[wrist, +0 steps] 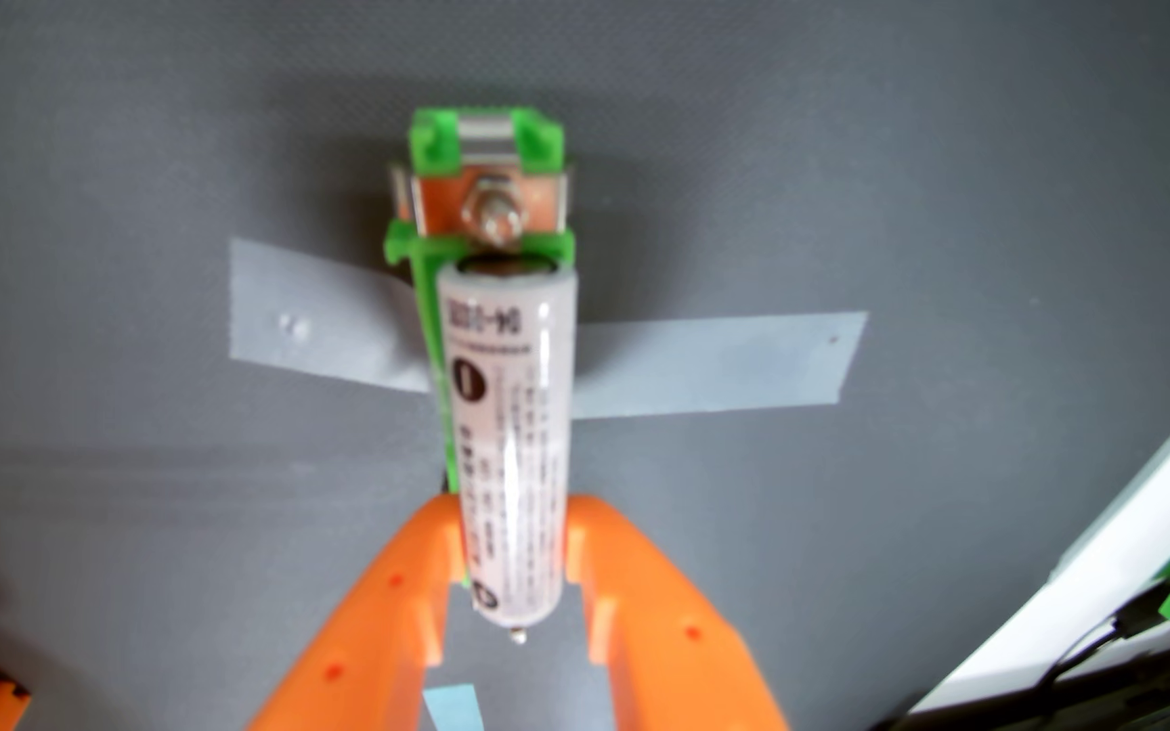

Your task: Insert Battery

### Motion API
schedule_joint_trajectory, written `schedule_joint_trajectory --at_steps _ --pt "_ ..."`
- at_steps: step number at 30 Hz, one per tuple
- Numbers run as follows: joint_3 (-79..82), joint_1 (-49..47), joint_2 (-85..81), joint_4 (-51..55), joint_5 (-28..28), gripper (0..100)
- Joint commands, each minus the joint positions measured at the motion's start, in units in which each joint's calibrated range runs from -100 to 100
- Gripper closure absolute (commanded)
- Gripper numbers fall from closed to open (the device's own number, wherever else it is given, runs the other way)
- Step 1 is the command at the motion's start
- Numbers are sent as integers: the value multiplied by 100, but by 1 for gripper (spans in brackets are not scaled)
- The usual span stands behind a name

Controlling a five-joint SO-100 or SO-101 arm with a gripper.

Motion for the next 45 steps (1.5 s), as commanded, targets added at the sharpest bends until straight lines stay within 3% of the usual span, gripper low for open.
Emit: schedule_joint_trajectory --at_steps 1,45 --pt "-13 53 -190 -58 8 98" --pt "-49 348 -198 -32 132 98"
